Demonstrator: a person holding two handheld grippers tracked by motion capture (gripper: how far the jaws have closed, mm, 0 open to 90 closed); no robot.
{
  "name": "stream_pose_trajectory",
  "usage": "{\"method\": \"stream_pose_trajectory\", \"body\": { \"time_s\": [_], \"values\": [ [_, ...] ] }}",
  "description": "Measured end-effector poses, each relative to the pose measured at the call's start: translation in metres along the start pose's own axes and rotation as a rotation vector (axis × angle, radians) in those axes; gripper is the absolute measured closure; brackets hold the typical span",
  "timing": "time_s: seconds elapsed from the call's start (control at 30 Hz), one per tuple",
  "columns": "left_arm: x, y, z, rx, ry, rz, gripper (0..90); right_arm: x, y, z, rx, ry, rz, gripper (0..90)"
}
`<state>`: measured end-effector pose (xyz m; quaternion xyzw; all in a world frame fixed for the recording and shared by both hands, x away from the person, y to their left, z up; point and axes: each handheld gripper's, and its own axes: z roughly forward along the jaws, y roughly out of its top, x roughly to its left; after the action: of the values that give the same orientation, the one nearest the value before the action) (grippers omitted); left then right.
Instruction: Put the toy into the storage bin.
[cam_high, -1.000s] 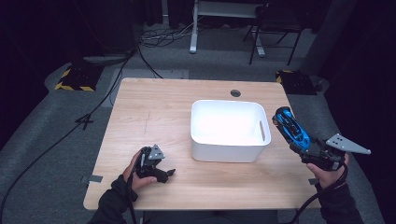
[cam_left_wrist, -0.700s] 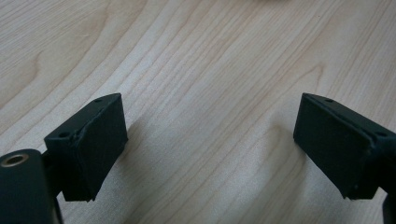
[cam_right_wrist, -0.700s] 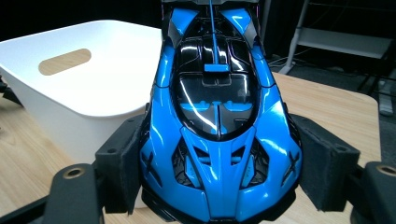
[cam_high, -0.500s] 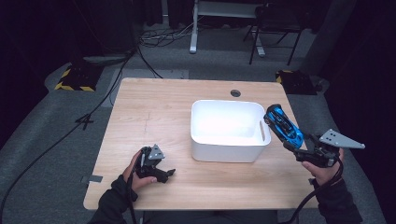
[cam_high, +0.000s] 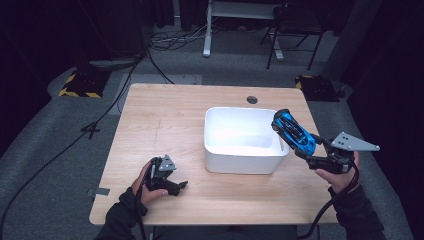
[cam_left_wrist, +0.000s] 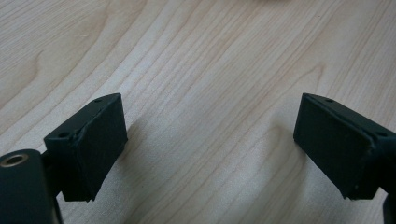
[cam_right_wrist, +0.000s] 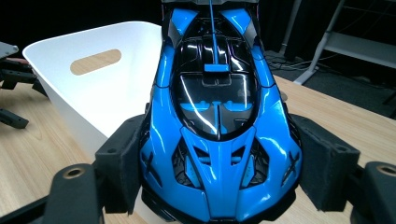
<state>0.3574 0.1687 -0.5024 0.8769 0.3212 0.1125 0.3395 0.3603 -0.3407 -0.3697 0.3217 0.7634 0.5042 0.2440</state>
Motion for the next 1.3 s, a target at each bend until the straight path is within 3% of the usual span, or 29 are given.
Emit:
{"method": "stream_pose_trajectory", "body": {
  "time_s": [0.7, 1.0, 1.3],
  "values": [
    [0.0, 0.0, 0.0, -0.002, 0.001, -0.001, 9.9, 0.01, 0.037, 0.039, 0.107, 0.084, -0.087, 26.3],
    [0.0, 0.0, 0.0, -0.002, 0.001, -0.002, 9.9, 0.014, 0.048, 0.058, 0.204, 0.122, -0.132, 26.3],
    [0.0, 0.0, 0.0, -0.002, 0.001, -0.002, 9.9, 0.017, 0.054, 0.075, 0.333, 0.119, -0.18, 26.3]
  ]
}}
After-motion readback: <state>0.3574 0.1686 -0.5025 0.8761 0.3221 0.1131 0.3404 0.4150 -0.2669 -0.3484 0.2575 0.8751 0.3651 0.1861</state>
